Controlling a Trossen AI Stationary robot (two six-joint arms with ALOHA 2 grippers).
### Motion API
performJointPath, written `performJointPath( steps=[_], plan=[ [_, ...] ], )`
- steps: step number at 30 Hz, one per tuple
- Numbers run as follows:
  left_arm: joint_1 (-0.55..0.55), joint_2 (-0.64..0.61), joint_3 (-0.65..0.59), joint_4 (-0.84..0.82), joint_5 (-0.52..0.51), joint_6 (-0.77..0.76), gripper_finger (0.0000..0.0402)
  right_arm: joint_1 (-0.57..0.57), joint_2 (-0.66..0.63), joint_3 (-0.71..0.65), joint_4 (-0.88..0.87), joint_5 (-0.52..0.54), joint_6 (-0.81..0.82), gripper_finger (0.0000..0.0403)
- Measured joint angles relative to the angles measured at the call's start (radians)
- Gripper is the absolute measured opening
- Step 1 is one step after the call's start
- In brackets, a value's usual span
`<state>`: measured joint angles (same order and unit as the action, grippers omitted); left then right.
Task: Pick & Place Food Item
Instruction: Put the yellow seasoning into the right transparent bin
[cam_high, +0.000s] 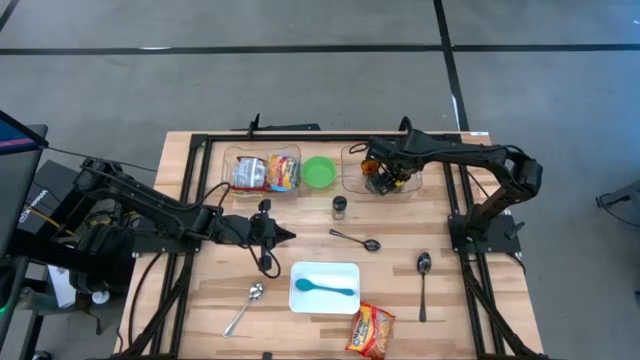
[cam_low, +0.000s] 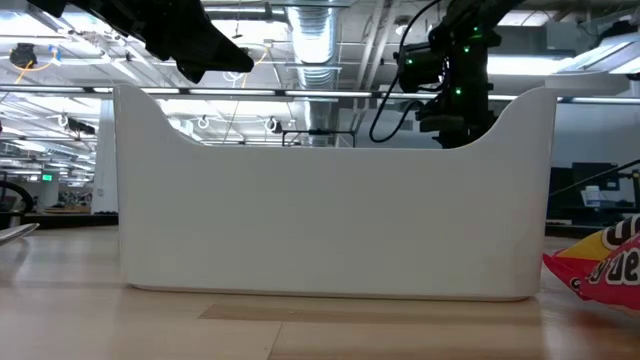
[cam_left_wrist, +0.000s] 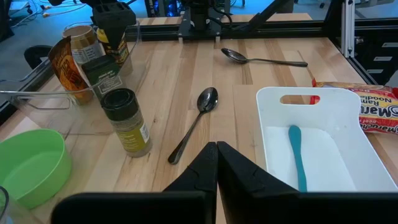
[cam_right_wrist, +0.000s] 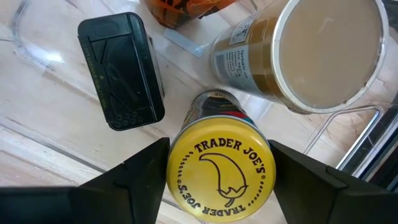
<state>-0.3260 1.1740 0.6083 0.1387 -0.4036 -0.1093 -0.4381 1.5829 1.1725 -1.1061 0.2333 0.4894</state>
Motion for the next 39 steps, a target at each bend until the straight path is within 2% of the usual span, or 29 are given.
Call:
performJointPath(
  steps=[8, 20, 35, 39],
  plan=[
    [0.0, 0.0, 0.0, 0.0, 0.0, 0.0, 0.0004, -0.001, 0.0, 0.0, 0.0, 0.0, 0.0, 0.0258],
    [0.0, 0.0, 0.0, 0.0, 0.0, 0.0, 0.0004, -0.001, 0.0, 0.001, -0.041, 0.0, 0.0, 0.0316],
    [0.0, 0.0, 0.0, 0.0, 0.0, 0.0, 0.0004, 0.001, 0.0, 0.001, -0.087, 0.006, -0.005, 0.0318],
    [0.0, 0.0, 0.0, 0.0, 0.0, 0.0, 0.0004, 0.026, -0.004, 0.001, -0.087, 0.064, -0.03, 0.0318]
  ],
)
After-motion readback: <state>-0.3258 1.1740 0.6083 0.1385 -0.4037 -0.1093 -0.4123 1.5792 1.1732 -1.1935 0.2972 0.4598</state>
